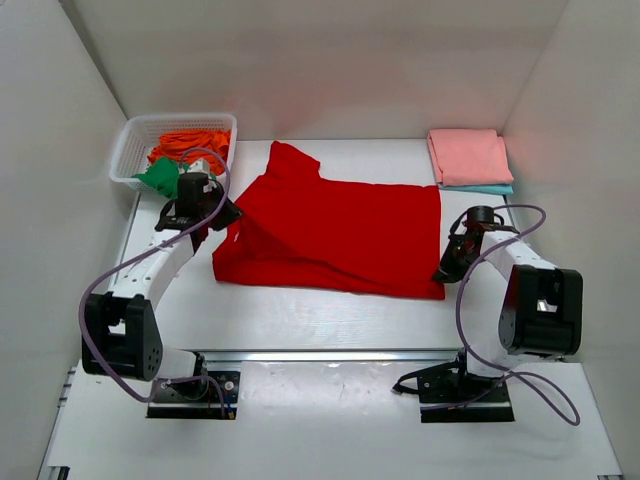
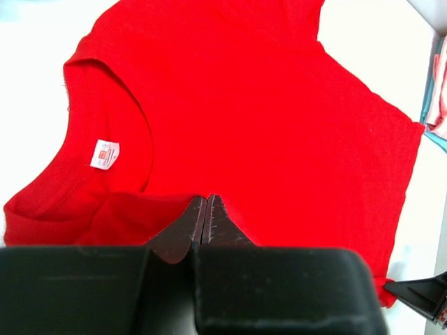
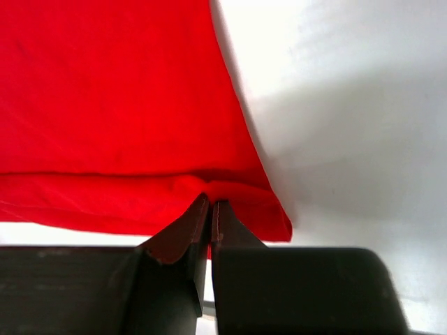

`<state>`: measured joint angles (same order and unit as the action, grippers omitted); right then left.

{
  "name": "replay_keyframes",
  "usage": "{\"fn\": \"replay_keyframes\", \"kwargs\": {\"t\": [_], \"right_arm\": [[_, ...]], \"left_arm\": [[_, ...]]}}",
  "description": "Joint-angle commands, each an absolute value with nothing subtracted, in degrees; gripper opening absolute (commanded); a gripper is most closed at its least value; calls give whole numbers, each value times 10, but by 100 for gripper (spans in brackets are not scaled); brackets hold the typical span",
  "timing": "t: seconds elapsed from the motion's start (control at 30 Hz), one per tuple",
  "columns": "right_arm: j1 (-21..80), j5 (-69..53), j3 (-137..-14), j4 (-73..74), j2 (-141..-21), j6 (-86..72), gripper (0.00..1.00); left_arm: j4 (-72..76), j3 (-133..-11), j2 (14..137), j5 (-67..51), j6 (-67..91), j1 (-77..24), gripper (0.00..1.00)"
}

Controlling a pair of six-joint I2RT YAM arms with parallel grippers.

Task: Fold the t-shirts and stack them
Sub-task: Fold the flattened tshirt in 1/3 of the way

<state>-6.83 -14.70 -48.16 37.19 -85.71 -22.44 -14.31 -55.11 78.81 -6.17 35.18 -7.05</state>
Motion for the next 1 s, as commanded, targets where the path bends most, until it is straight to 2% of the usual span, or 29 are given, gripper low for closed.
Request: {"fn": "replay_keyframes", "kwargs": {"t": [0.0, 0.13, 0.17, 0.2, 0.27, 0.37, 0.47, 0.57, 0.63, 0.83, 0.97], "right_arm": [[-74, -161, -510, 333, -868, -218, 0], [-93, -202, -519, 310, -885, -222, 0], [-100, -205, -522, 303, -885, -226, 7], [-106, -205, -527, 299, -888, -231, 14], [-112, -192, -533, 283, -876, -242, 27], [-124, -167, -531, 262, -848, -269, 28], [-130, -149, -525, 260, -824, -272, 26], [-127, -136, -531, 293, -828, -243, 26], [-115, -128, -524, 309, -822, -232, 27], [-47, -132, -490, 336, -782, -230, 20], [-11, -140, -460, 310, -769, -241, 18]], "left_arm": [[-122, -577, 798, -50, 339, -76, 0], [-121, -606, 830, -22, 338, -72, 0], [-119, -613, 836, -17, 338, -75, 6], [-119, -618, 845, -11, 344, -69, 20], [-105, -635, 854, -1, 355, -64, 35], [-102, -662, 869, 15, 359, -55, 33], [-115, -678, 873, 10, 353, -42, 39], [-152, -669, 856, 4, 342, -34, 39], [-171, -644, 834, 3, 331, -40, 39], [-260, -549, 772, 20, 305, -83, 33], [-272, -498, 789, 12, 320, -106, 32]]}}
